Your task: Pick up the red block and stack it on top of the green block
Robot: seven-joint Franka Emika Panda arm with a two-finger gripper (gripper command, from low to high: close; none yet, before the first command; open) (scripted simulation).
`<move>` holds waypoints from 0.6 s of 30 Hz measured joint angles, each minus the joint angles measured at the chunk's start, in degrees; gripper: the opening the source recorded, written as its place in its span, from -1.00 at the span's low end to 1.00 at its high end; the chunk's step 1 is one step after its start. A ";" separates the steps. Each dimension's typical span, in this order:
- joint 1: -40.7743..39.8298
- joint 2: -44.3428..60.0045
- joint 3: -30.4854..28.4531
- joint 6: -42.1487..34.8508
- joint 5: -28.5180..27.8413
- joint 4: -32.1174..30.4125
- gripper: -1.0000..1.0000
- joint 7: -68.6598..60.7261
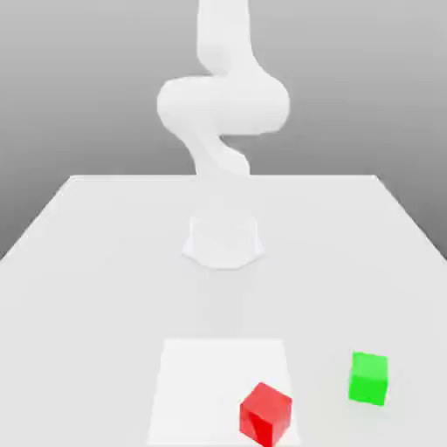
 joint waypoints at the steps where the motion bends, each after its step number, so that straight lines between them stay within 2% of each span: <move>1: 1.19 2.26 -0.88 0.82 0.51 -0.37 0.00 -2.17; 10: 9.43 21.26 -6.58 7.58 5.44 -3.48 0.00 -20.82; 18: 12.93 37.83 -7.43 13.62 8.27 -6.24 0.00 -36.15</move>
